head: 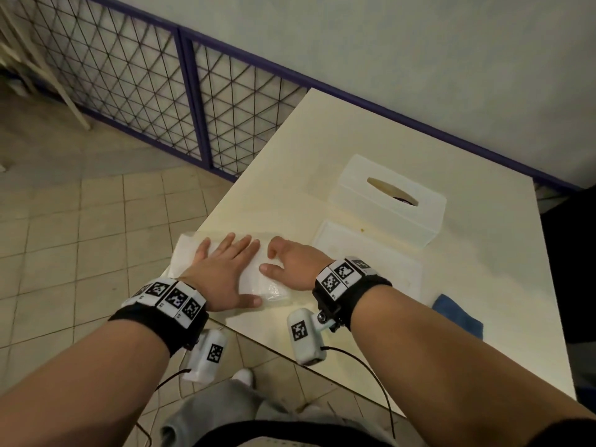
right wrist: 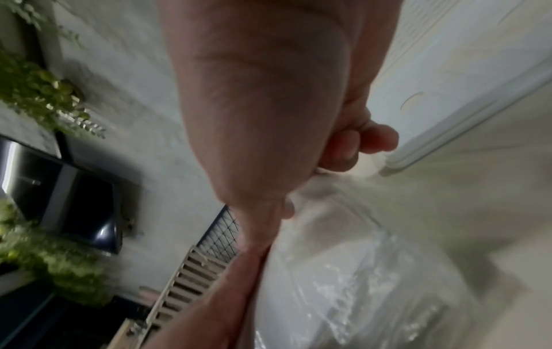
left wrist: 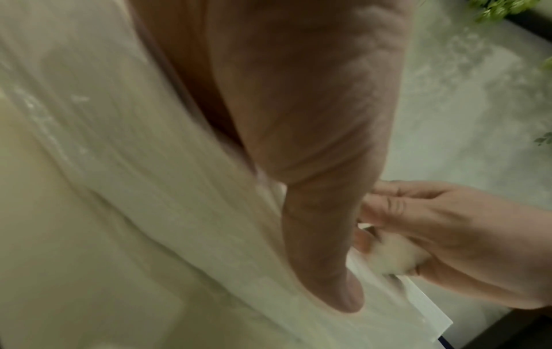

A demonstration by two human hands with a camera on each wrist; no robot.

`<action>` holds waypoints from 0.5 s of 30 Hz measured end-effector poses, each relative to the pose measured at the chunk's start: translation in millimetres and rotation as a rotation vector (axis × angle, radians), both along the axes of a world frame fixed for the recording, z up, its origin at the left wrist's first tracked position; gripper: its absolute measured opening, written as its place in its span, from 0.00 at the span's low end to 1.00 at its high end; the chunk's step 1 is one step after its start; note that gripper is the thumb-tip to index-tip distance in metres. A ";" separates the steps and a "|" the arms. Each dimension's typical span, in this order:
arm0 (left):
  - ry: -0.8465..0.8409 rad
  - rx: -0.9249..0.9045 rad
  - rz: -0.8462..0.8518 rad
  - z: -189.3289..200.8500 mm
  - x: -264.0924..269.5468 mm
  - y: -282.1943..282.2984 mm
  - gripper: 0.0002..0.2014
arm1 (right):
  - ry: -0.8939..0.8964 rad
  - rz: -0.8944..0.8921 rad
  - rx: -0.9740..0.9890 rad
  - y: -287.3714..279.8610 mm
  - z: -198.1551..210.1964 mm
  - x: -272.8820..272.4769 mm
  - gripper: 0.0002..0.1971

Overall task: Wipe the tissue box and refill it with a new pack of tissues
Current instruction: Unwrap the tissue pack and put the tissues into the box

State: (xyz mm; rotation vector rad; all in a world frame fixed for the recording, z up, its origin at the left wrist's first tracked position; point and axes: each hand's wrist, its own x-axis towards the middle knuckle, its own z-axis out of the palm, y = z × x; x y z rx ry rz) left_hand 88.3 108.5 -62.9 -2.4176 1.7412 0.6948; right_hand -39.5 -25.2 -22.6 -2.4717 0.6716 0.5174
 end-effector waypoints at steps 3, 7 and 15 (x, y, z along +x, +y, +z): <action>0.019 -0.037 0.019 -3.6 2.5 1.8 0.58 | 0.099 -0.075 0.057 -6.3 3.4 -7.8 0.10; 0.040 -0.129 0.054 -7.8 2.4 8.5 0.60 | 0.362 -0.220 -0.012 -15.6 5.6 -25.6 0.10; 0.041 -0.287 0.063 -17.3 -2.4 22.7 0.62 | -0.260 -0.610 0.246 -15.4 5.3 2.7 0.21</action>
